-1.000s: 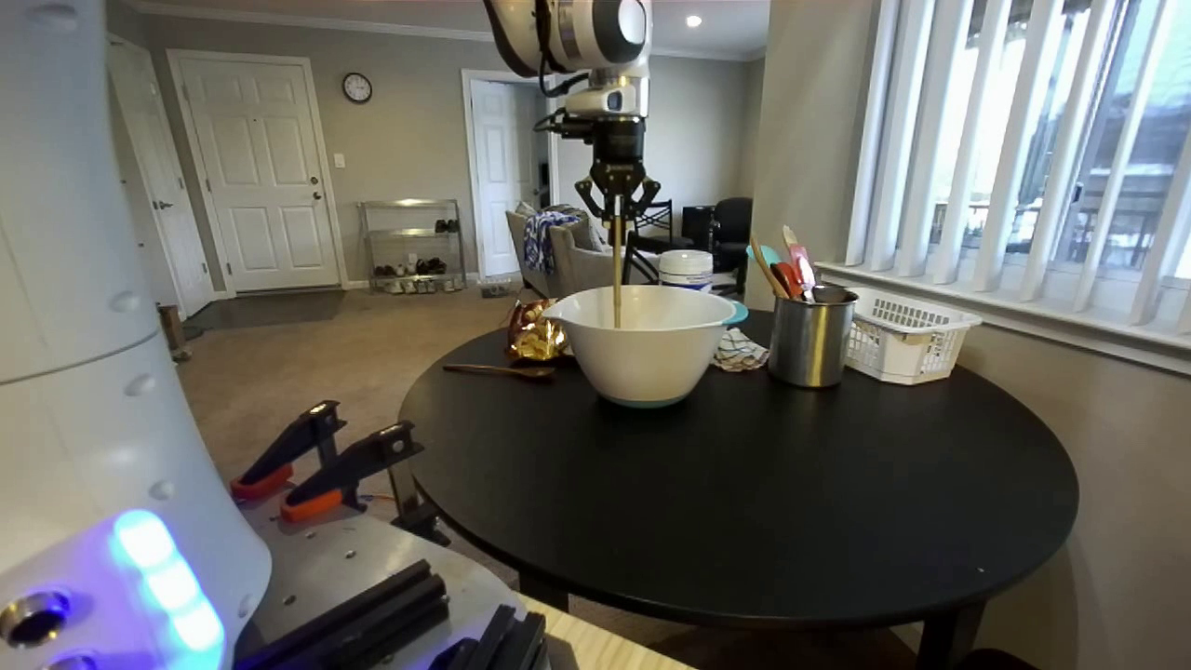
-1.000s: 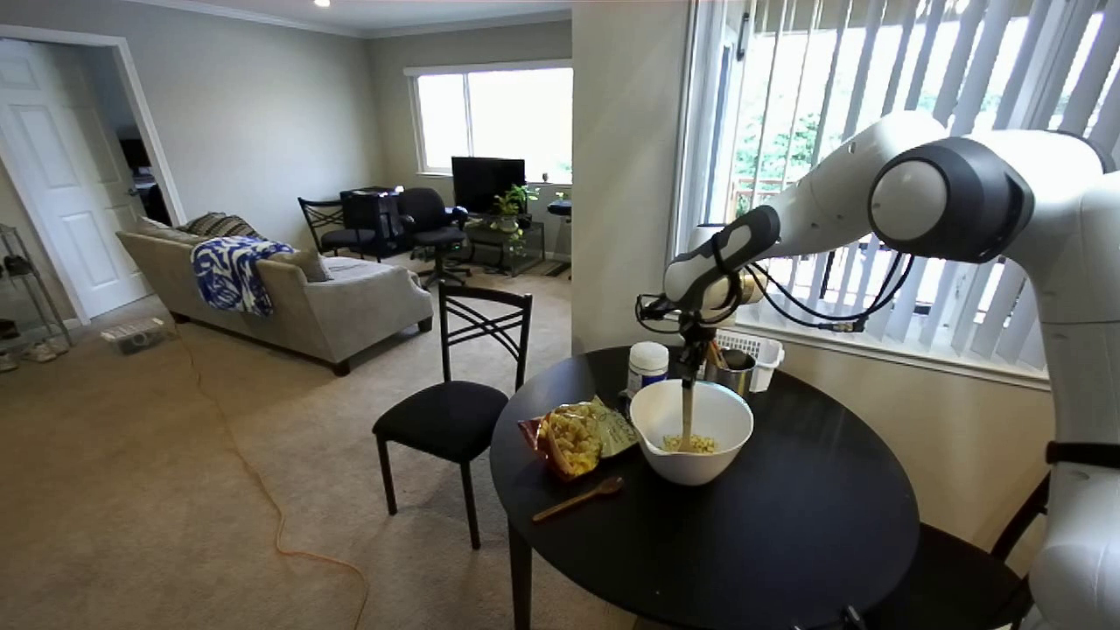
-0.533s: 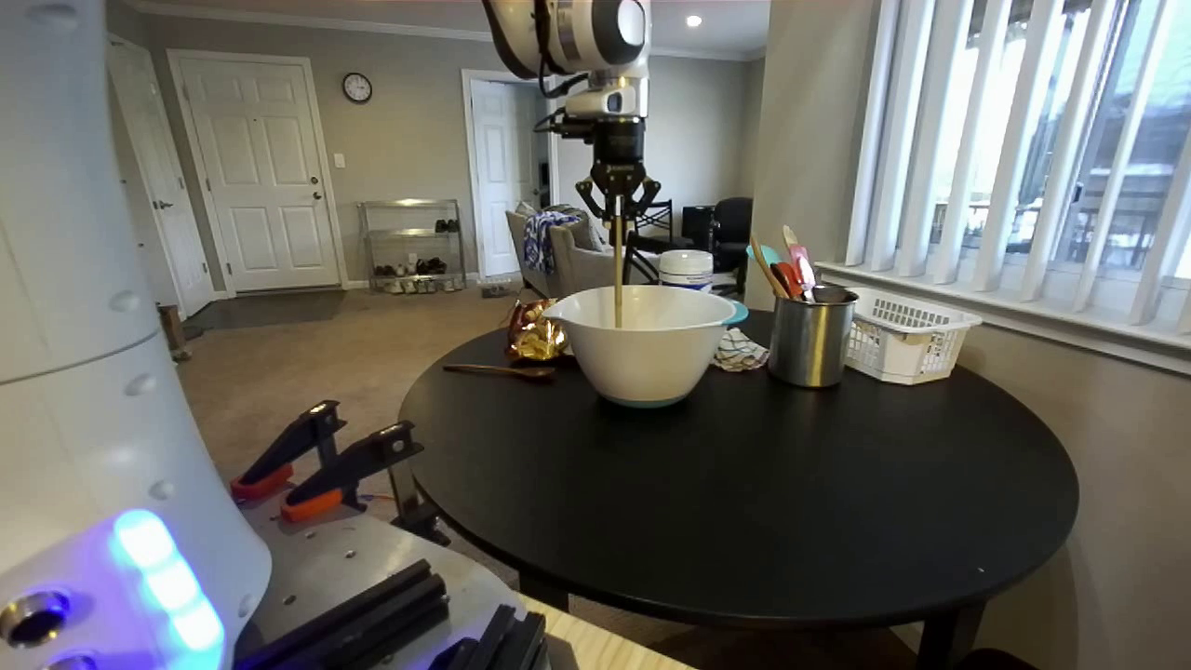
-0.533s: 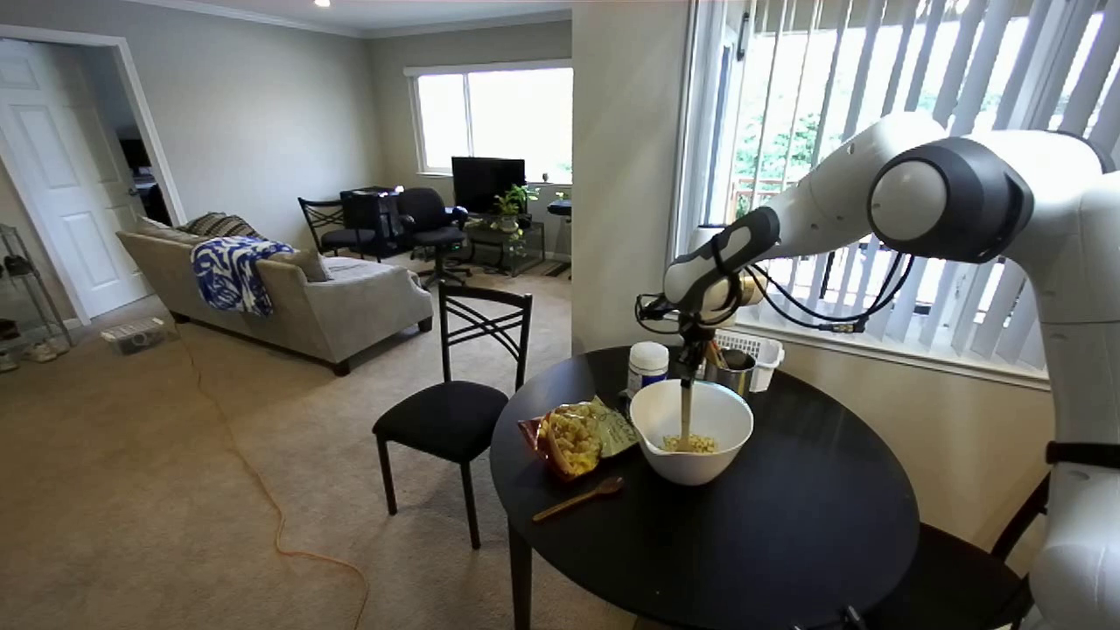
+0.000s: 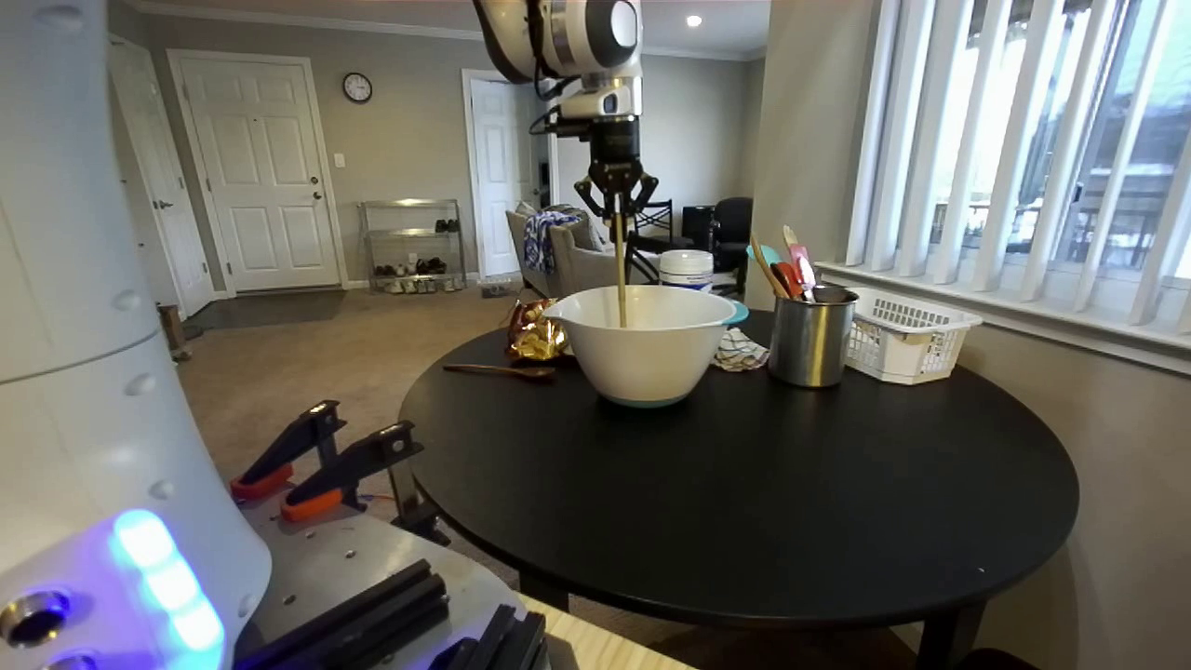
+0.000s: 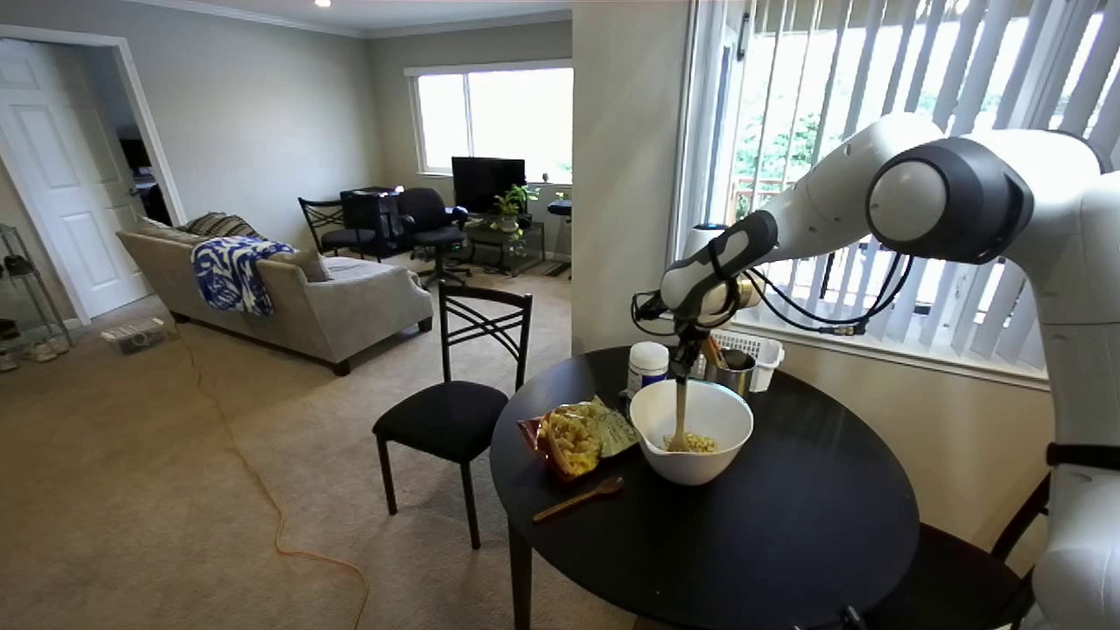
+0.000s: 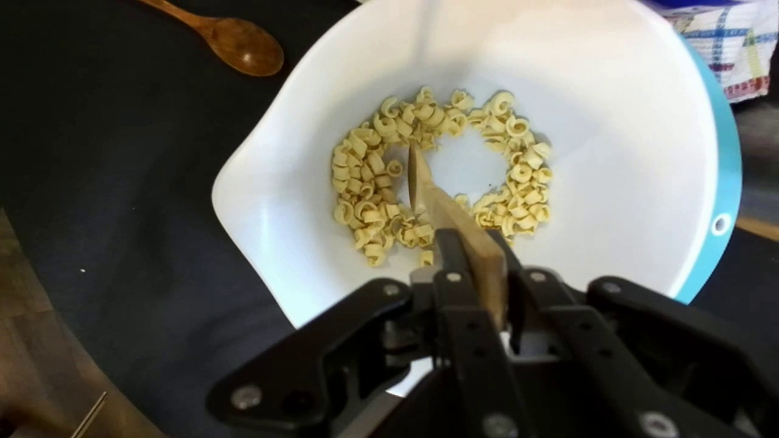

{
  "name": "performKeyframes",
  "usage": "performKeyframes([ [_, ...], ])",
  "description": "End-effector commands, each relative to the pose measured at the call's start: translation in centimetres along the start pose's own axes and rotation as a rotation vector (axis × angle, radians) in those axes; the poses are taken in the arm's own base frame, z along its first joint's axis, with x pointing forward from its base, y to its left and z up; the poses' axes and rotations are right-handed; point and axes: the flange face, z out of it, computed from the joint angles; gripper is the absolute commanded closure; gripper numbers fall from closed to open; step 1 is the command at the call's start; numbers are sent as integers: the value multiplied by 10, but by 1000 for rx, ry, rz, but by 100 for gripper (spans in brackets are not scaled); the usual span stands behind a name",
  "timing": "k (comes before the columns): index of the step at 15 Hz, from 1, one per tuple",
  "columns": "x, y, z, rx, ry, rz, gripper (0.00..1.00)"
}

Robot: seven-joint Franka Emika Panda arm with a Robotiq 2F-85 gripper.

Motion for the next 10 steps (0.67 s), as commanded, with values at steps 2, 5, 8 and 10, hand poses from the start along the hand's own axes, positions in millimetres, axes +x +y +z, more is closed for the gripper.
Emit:
performKeyframes([
  [2, 5, 5, 11, 95, -18, -30, 96],
  [5, 7, 4, 14, 139, -23, -45, 96],
  [8, 12, 2, 18, 177, -19, -50, 96],
  [10, 15, 1, 21, 194, -11, -49, 96],
])
